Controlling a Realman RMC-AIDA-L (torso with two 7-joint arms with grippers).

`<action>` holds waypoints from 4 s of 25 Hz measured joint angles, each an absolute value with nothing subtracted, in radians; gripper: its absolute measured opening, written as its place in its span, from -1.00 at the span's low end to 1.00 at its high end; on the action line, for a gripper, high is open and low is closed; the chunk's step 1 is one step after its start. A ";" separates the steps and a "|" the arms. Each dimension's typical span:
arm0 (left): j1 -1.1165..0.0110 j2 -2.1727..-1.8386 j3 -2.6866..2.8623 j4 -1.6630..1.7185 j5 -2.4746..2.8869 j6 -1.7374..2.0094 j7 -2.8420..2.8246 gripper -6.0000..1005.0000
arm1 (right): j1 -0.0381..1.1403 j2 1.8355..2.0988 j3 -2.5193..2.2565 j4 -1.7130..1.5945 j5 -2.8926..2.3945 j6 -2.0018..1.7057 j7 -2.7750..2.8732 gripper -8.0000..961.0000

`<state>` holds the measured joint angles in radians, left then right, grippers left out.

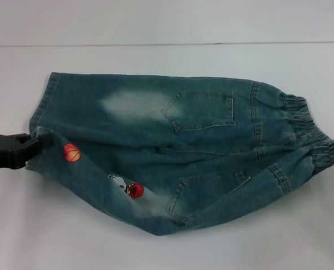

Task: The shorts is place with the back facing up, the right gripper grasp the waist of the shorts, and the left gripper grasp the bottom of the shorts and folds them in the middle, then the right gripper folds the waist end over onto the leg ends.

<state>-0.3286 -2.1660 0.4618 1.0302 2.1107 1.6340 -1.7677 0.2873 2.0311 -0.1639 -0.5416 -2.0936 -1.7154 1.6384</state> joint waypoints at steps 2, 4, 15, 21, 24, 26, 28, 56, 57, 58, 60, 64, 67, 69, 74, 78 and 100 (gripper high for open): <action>-0.330 -2.166 0.462 1.026 2.110 1.634 -1.767 -0.86 | 0.287 2.032 -0.166 -0.542 -2.094 -1.715 1.637 -0.94; -0.330 -2.166 0.462 1.021 2.104 1.635 -1.767 -0.86 | 0.287 2.032 -0.166 -0.542 -2.094 -1.714 1.635 -0.94; -0.330 -2.164 0.462 1.013 2.087 1.622 -1.765 -0.86 | 0.295 2.031 -0.159 -0.541 -2.094 -1.719 1.621 -0.94; -0.327 -2.162 0.451 1.020 2.070 1.625 -1.764 -0.86 | 0.294 2.030 -0.140 -0.535 -2.090 -1.714 1.622 -0.94; -0.326 -2.162 0.450 1.020 2.068 1.618 -1.764 -0.86 | 0.295 2.026 -0.128 -0.529 -2.082 -1.719 1.629 -0.94; -0.325 -2.162 0.450 1.019 2.067 1.610 -1.764 -0.86 | 0.293 2.025 -0.124 -0.528 -2.072 -1.721 1.633 -0.94; -0.325 -2.161 0.450 1.018 2.065 1.603 -1.764 -0.86 | 0.291 2.025 -0.118 -0.526 -2.062 -1.721 1.636 -0.94; -0.355 -2.163 0.417 0.927 1.975 1.383 -1.750 -0.87 | 0.335 2.018 -0.027 -0.431 -1.952 -1.570 1.835 -0.94; -0.358 -2.163 0.418 0.921 1.971 1.372 -1.748 -0.87 | 0.338 2.019 -0.028 -0.422 -1.940 -1.563 1.833 -0.94; -0.364 -2.163 0.419 0.912 1.966 1.361 -1.743 -0.87 | 0.342 2.020 -0.028 -0.412 -1.932 -1.555 1.831 -0.94; -0.375 -2.163 0.418 0.894 1.947 1.341 -1.728 -0.87 | 0.357 2.021 -0.031 -0.388 -1.922 -1.531 1.830 -0.94; -0.398 -2.162 0.420 0.853 1.893 1.307 -1.704 -0.87 | 0.389 2.022 -0.034 -0.363 -1.921 -1.493 1.839 -0.94; -0.411 -2.161 0.421 0.840 1.887 1.303 -1.700 -0.87 | 0.407 2.023 -0.036 -0.360 -1.924 -1.486 1.847 -0.94; -0.412 -2.160 0.422 0.839 1.890 1.304 -1.700 -0.87 | 0.412 2.025 -0.036 -0.360 -1.925 -1.486 1.847 -0.94; -0.398 -2.145 0.454 0.847 1.935 1.362 -1.714 -0.87 | 0.411 2.026 -0.037 -0.359 -1.924 -1.483 1.847 -0.94; -0.395 -2.136 0.465 0.866 2.011 1.390 -1.729 -0.87 | 0.407 2.025 -0.038 -0.359 -1.926 -1.478 1.847 -0.94; -0.459 -2.143 0.587 0.851 2.200 1.278 -1.828 0.35 | 0.402 2.026 -0.051 -0.363 -1.924 -1.479 1.839 -0.94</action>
